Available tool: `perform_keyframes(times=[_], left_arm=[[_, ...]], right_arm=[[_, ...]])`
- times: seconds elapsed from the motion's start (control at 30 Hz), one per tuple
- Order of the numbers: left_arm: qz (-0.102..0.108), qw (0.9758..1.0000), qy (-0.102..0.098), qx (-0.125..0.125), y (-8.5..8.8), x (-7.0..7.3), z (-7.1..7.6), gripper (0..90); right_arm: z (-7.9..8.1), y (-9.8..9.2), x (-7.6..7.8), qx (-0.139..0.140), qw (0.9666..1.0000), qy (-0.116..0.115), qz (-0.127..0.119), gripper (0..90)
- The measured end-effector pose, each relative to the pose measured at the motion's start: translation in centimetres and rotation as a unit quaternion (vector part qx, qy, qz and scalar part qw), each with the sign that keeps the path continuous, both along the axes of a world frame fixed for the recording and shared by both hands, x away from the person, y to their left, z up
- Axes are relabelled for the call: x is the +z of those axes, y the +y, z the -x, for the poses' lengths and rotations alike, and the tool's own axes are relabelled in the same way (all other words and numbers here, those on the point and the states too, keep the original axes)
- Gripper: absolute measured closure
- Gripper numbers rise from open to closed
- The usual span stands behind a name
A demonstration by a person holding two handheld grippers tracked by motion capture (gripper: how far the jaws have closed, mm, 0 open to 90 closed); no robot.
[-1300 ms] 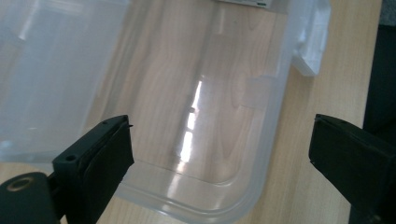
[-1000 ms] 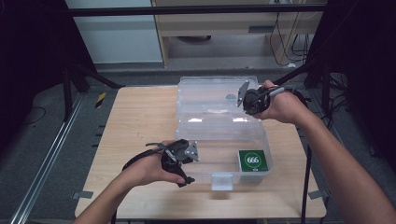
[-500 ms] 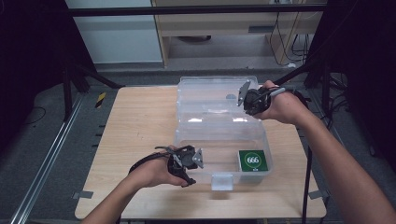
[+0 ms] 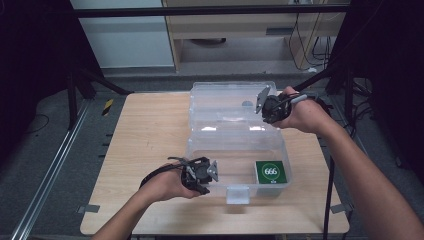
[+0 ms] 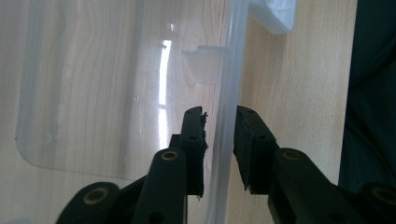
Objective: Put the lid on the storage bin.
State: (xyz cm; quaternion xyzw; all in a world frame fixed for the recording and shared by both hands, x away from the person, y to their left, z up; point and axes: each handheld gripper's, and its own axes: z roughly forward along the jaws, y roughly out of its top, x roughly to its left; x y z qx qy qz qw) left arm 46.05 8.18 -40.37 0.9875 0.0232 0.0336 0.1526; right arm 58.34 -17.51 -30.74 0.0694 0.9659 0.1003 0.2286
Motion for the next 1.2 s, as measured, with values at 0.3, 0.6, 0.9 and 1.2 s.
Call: perform_keyframes(times=[0.3,0.6,0.9,1.2], left_arm=[[0.004,1.0000,0.003,0.002,0.11,0.08,-0.16,82.6],[0.010,0.9999,0.003,0.007,0.24,0.03,-0.15,82.7],[0.024,0.9996,0.000,0.013,0.47,-0.11,-0.05,82.7],[0.037,0.9988,-0.009,0.030,0.68,-0.27,-0.23,82.2]], right_arm=[[0.09,0.03,-0.02,0.001,1.0000,-0.001,0.002,77.3],[0.14,0.11,-0.08,0.004,1.0000,-0.005,0.001,77.6],[0.29,0.47,-0.09,0.007,0.9999,-0.008,0.007,78.6],[0.02,0.62,-0.10,0.003,0.9999,-0.010,0.012,78.9]])
